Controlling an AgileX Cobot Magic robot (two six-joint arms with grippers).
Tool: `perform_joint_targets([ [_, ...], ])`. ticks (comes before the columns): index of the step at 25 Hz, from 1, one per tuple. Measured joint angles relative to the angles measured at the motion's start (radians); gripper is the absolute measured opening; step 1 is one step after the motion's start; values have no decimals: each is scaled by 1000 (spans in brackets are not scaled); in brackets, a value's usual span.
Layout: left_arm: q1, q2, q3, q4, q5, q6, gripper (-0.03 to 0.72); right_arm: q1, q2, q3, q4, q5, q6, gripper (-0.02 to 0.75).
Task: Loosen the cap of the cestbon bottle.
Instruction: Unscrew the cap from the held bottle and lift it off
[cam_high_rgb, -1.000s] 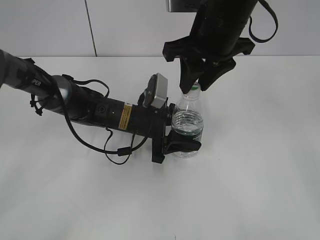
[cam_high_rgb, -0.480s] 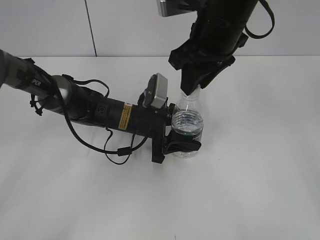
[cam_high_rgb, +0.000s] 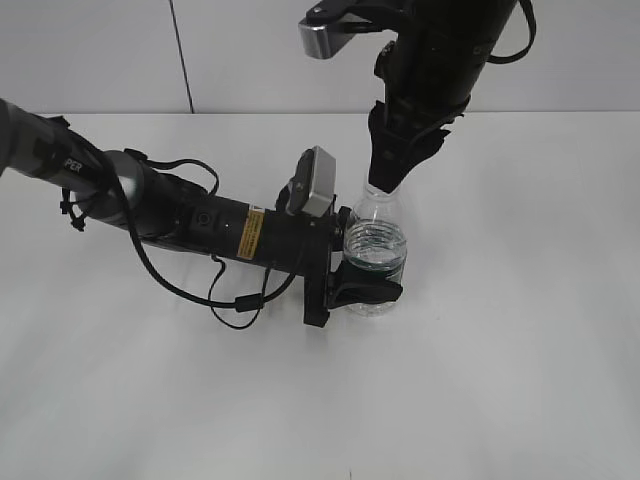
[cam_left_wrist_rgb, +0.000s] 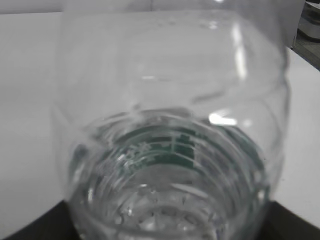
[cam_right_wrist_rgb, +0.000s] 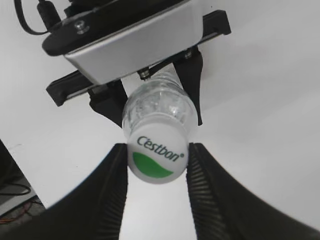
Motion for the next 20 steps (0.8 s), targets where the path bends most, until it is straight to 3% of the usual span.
perform_joint_targets([
  [5, 0, 0, 0, 0, 0, 0, 402, 0, -2, 0, -3, -1, -157, 283],
  [12, 0, 0, 0, 0, 0, 0, 402, 0, -2, 0, -6, -2, -190, 294],
  [20, 0, 0, 0, -1, 1, 0, 402, 0, -2, 1, -24, -2, -190, 546],
])
